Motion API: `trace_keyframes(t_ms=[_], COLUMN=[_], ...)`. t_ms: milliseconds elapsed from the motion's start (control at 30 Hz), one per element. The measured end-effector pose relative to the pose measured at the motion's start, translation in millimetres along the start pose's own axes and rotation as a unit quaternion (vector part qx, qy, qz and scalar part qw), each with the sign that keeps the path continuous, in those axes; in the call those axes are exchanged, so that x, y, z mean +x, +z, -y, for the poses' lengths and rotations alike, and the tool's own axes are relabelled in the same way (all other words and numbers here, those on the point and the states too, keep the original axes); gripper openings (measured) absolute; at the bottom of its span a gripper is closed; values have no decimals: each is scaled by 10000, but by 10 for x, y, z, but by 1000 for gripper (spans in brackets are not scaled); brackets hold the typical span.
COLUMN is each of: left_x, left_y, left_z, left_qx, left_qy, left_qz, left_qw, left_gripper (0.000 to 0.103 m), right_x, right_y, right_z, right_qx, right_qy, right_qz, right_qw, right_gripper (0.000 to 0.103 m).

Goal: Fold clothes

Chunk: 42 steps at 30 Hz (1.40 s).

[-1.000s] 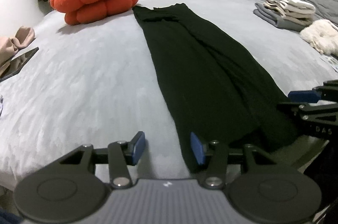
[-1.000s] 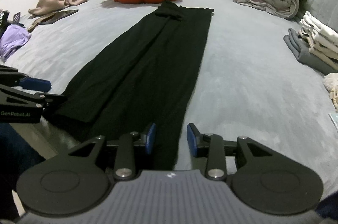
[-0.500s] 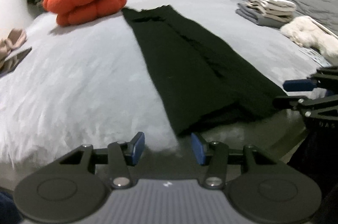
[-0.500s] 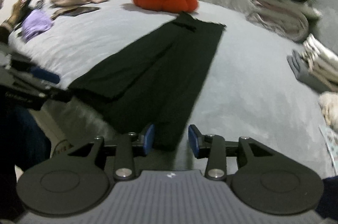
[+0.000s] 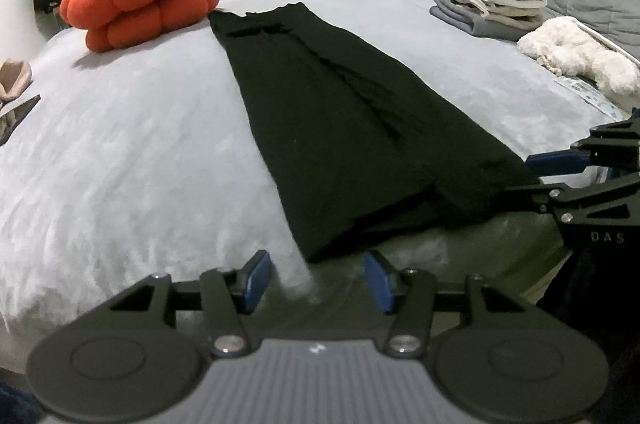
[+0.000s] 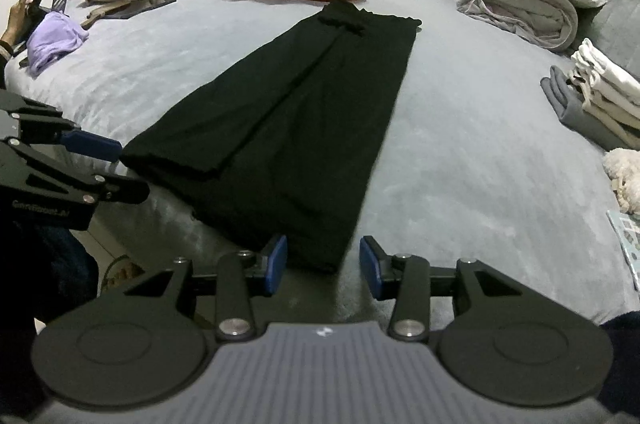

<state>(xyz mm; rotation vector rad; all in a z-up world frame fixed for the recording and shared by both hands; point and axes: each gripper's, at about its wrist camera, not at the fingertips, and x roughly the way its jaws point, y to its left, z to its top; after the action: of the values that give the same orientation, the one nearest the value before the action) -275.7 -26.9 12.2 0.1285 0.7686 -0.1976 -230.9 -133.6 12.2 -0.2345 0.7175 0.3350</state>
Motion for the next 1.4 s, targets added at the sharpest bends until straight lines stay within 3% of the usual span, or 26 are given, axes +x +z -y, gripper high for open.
trace_keyframes(t_ms=[133, 233, 600, 733, 1000, 1200, 1400], left_x=[-8, 0, 21, 19, -15, -13, -15], left_y=[12, 23, 53, 76, 83, 82, 87], left_z=[22, 41, 43, 41, 24, -23, -54], left_qx=[36, 62, 5, -23, -10, -66, -113], left_qy=[68, 110, 83, 85, 61, -22, -83], left_qz=[22, 29, 28, 50, 59, 26, 1], left_qw=[10000, 9999, 10000, 9999, 10000, 10000, 9999], left_gripper=[54, 54, 53, 47, 25, 18, 10], right_x=[7, -13, 31, 44, -9, -27, -48], right_y=[53, 154, 323, 362, 311, 84, 31], right_z=[95, 204, 352, 365, 427, 677, 810], right_qx=[521, 1109, 1822, 1893, 1889, 2520, 2932], right_qy=[30, 1, 24, 12, 234, 679, 961], right_qz=[-196, -340, -687, -694, -430, -362, -225], right_qw=[9984, 9932, 9809, 9795, 9808, 9647, 9509], right_gripper=[47, 53, 56, 56, 56, 56, 49])
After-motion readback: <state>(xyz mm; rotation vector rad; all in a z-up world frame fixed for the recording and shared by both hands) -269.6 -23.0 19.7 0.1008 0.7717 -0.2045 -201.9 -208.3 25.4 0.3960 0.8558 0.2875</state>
